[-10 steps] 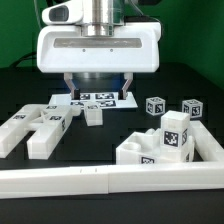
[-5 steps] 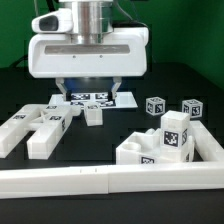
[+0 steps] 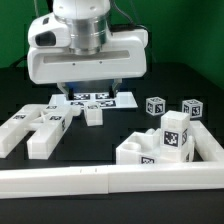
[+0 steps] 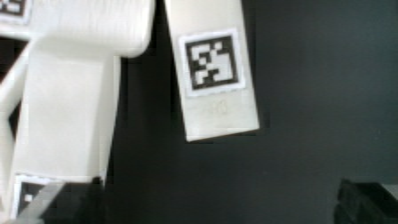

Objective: Assemble chair

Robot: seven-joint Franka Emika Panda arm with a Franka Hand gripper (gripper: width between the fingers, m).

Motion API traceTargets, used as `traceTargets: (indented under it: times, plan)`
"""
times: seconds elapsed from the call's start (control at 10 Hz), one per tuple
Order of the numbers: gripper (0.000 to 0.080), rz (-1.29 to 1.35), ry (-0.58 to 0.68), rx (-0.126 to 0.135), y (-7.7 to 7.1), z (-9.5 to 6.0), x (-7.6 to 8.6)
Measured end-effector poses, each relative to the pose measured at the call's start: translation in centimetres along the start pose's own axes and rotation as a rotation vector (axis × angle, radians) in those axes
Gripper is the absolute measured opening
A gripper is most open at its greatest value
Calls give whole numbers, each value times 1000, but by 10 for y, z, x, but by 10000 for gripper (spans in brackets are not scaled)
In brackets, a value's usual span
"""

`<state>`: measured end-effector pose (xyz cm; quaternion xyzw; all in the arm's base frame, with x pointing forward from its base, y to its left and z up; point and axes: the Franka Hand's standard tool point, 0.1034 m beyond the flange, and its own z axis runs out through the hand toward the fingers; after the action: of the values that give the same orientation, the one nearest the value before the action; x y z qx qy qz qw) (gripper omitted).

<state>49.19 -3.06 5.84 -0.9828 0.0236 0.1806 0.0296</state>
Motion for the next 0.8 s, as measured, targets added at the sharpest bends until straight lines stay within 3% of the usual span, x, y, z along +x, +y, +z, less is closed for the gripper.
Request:
traceTargets:
  times: [0.1, 0.3, 0.5, 0.8]
  plan:
    - [649, -5, -69, -9, 0, 2, -3]
    - [649, -70, -186, -64, 6, 6, -14]
    - [649, -119, -280, -71, 9, 11, -15]
    - [649, -118, -276, -71, 9, 12, -15]
